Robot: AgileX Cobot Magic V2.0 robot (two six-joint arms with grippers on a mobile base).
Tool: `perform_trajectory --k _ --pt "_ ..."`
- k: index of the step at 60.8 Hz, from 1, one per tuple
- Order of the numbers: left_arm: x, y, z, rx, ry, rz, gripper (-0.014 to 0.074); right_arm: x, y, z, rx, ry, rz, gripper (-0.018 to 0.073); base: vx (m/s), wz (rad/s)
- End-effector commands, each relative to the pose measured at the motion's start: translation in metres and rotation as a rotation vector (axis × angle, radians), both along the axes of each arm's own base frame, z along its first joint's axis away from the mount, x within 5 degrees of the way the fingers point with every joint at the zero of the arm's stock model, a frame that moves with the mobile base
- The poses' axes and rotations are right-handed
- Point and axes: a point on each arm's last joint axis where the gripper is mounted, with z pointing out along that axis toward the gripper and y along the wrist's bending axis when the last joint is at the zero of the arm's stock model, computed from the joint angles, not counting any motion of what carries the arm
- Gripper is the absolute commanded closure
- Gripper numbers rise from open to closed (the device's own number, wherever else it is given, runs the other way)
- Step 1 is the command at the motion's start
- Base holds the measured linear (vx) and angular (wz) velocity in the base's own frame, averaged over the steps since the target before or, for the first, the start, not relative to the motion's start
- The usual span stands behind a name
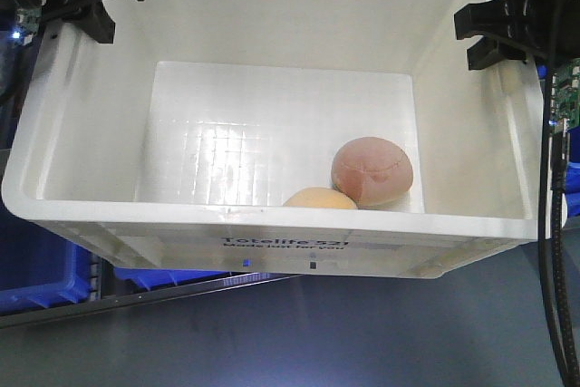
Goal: Place moving items into box and shelve
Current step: 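Hold the crate with both grippers as the base aligns with the shelf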
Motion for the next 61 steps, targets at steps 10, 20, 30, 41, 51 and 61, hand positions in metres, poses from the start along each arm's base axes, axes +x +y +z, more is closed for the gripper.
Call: perform_trajectory --k 10,20,30,41,51,61 --pt "-0.0147 -0.0057 0.0300 -0.135 -0.124 -0.041 0.0600 -0.0064 0.0081 0.0335 0.134 -0.178 0.020 0.0565 0.11 0.45" --pt "-0.0147 -0.0057 0.0300 -0.135 -0.124 -0.041 0.0600 -0.0064 0.0081 0.0335 0.134 -0.178 0.020 0.0565 0.09 0.35" --pt "-0.0147 -0.0057 0.0300 -0.135 -0.124 -0.041 0.0600 -0.0064 0.0081 0.0335 0.134 -0.178 0.020 0.0565 0.08 0.26" --pt "-0.0147 -0.0057 0.0300 -0.135 -0.124 -0.041 0.0600 -0.0064 0.0081 0.0335 0.134 -0.178 0.020 0.0565 0.08 0.17" --pt "-0.0147 -0.0057 0.0300 -0.135 -0.124 -0.041 0.0600 -0.0064 0.0081 0.0335 0.134 -0.178 0.020 0.0565 0.09 0.14" --pt "-0.0147 -0.0057 0.0300 -0.135 -0.124 -0.041 0.0600 -0.0064 0.0081 0.0335 0.134 -0.178 0.020 0.0565 0.09 0.10"
